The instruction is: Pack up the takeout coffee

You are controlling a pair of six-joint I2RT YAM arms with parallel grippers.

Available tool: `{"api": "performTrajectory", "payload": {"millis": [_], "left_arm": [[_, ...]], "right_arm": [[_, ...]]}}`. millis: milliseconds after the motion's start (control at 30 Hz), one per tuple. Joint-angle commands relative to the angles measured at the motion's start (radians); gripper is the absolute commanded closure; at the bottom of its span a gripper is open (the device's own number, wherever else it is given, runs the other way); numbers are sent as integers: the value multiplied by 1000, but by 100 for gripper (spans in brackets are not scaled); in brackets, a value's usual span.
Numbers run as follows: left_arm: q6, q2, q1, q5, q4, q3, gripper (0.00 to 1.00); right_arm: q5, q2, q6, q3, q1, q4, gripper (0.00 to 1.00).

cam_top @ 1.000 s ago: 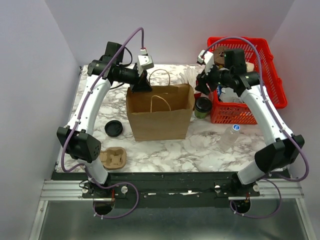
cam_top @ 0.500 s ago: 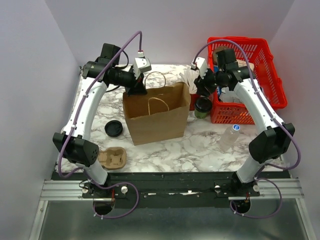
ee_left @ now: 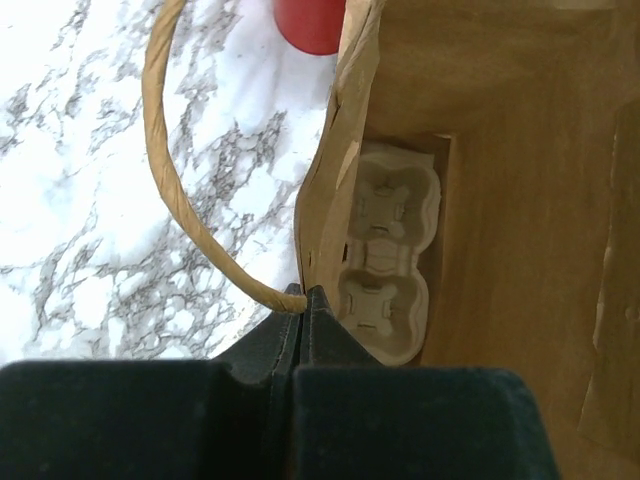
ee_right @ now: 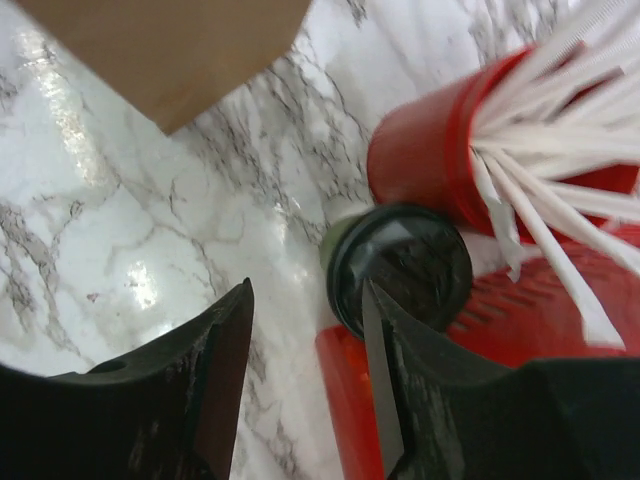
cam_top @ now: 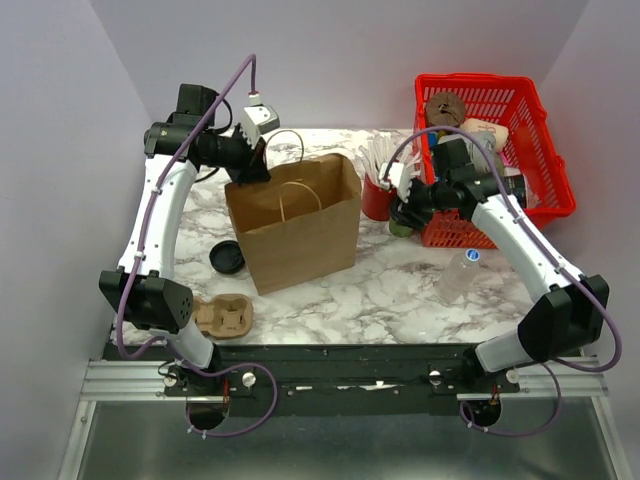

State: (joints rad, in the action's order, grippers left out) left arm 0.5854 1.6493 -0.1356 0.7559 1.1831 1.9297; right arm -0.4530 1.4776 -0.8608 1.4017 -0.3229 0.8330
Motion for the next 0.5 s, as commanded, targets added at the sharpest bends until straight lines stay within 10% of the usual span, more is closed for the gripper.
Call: {"api": "performTrajectory", "payload": {"millis": [0,167,467], "left_arm": [[-70,9,14,-67,-27,28,85],[-116,3,16,-58,-57,15,62],[-124,-14,14,-53,-62,-5,58]], "right_arm": [[69,-57,-106,-122,-31,-115,43],[184,-51,-110,-199,-51,-227,39],[307,-7,-139,-243,-76,-333,39]]}}
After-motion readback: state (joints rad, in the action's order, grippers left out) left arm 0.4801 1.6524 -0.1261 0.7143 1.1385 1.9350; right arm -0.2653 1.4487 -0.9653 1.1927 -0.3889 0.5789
